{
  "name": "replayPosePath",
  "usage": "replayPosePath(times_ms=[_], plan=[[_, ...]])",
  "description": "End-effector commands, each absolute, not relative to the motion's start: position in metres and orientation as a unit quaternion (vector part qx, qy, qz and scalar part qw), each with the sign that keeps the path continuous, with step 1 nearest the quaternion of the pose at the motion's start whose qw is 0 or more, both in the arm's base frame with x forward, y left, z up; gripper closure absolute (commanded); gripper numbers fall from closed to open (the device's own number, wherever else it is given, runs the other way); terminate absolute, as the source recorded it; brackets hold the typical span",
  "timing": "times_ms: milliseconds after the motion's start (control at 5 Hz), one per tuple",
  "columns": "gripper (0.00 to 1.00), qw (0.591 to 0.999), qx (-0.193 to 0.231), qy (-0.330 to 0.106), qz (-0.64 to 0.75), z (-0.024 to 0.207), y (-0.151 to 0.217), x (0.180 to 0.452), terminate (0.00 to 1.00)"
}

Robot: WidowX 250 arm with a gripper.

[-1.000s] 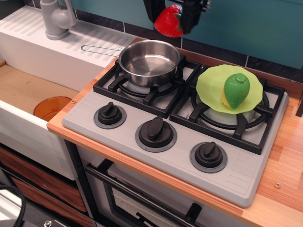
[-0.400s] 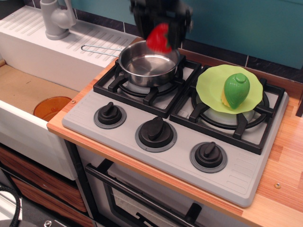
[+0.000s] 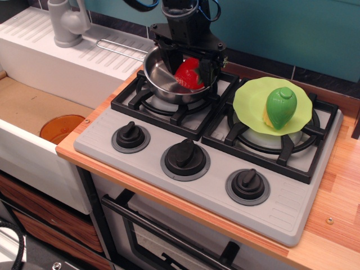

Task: Put corncob on plate and strawberry in pot or pan on stove

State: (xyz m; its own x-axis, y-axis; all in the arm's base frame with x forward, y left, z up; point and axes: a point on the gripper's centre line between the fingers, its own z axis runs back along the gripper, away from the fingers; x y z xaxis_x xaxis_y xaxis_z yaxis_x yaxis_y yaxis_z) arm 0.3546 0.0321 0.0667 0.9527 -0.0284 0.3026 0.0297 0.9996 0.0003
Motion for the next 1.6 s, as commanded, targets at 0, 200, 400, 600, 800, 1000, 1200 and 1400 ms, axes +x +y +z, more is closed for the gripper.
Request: replayPosePath(times_ms=[0, 200, 400, 600, 800, 1000, 1200, 1400], plan=[[0.0, 0.986, 0.015, -0.165, -0.011, 0.11, 0.024, 0.357, 0.0], [0.0, 0.988, 0.016, -0.153, -0.01, 0.121, 0.018, 0.358, 0.0], [0.0, 0.989, 0.019, -0.145, -0.009, 0.132, 0.013, 0.357, 0.0], [0.0, 0.99, 0.021, -0.139, -0.008, 0.142, -0.003, 0.345, 0.0], [0.0, 0.991, 0.016, -0.131, 0.0, 0.146, -0.026, 0.327, 0.0], [0.0, 0.992, -0.005, -0.128, 0.012, 0.147, -0.05, 0.309, 0.0], [0.0, 0.991, -0.003, -0.13, 0.024, 0.14, -0.062, 0.306, 0.0], [0.0, 0.99, -0.045, -0.131, 0.024, 0.133, -0.062, 0.316, 1.0]])
